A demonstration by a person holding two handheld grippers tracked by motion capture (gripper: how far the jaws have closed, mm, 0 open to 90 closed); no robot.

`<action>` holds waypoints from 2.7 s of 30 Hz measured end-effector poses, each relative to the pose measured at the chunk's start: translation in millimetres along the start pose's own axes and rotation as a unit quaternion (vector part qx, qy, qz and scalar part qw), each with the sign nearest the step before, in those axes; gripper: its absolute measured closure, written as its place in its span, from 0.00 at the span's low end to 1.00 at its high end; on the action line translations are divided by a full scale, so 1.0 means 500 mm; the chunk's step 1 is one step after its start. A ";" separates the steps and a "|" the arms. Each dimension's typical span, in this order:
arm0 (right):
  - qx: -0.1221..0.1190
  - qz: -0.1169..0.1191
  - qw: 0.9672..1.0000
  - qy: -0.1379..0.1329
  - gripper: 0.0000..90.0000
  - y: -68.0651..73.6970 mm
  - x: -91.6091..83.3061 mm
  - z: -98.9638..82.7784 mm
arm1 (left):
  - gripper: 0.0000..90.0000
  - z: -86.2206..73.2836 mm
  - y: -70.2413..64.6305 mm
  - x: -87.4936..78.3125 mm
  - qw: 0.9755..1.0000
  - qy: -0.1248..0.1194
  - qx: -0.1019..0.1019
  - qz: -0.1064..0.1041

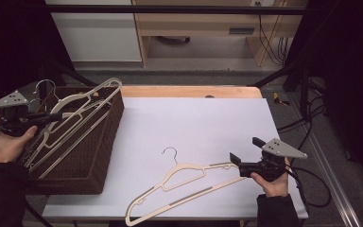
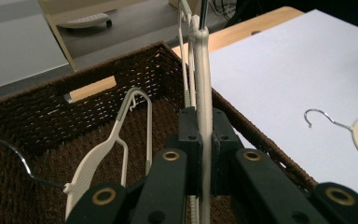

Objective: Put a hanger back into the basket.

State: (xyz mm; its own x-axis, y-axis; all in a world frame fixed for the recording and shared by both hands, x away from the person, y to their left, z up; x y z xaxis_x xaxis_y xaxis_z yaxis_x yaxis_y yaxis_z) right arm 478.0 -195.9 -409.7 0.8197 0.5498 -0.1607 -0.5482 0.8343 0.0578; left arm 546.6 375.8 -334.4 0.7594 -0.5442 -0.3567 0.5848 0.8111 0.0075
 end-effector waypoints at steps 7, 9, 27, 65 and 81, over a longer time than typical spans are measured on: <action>0.000 -0.001 1.000 -0.001 0.02 -0.002 -0.002 0.001 | 0.95 -0.004 0.014 0.006 1.000 0.008 0.000 0.010; 0.000 0.000 1.000 0.000 0.02 -0.001 -0.002 0.001 | 0.95 -0.008 0.018 0.011 1.000 0.013 0.001 0.014; -0.004 0.000 1.000 0.002 0.02 -0.001 0.001 -0.002 | 0.95 -0.115 0.044 0.044 0.997 0.062 -0.036 0.028; -0.001 0.001 1.000 0.007 0.02 0.003 0.006 -0.007 | 0.72 -0.184 0.098 0.020 0.977 0.111 -0.102 0.150; 0.002 0.006 1.000 0.004 0.02 0.008 0.006 -0.003 | 0.55 -0.090 -0.019 -0.004 0.993 -0.006 -0.068 0.094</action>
State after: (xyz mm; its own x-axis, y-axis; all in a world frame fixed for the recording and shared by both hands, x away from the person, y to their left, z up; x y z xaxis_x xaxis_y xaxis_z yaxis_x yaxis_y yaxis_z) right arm 477.9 -191.0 -411.6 0.8123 0.5588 -0.1674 -0.5568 0.8283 0.0627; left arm 527.0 378.8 -375.8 0.8554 -0.3826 -0.3492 0.3894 0.9195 -0.0535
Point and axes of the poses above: each handheld gripper's, and its own axes: x roughly forward along the jaws, z roughly out of its top, y roughly to its left, the point moved 8 cm from there along x, roughly forward along the jaws, and after that the axes turned 10 degrees about -y, right-handed, at the moved point
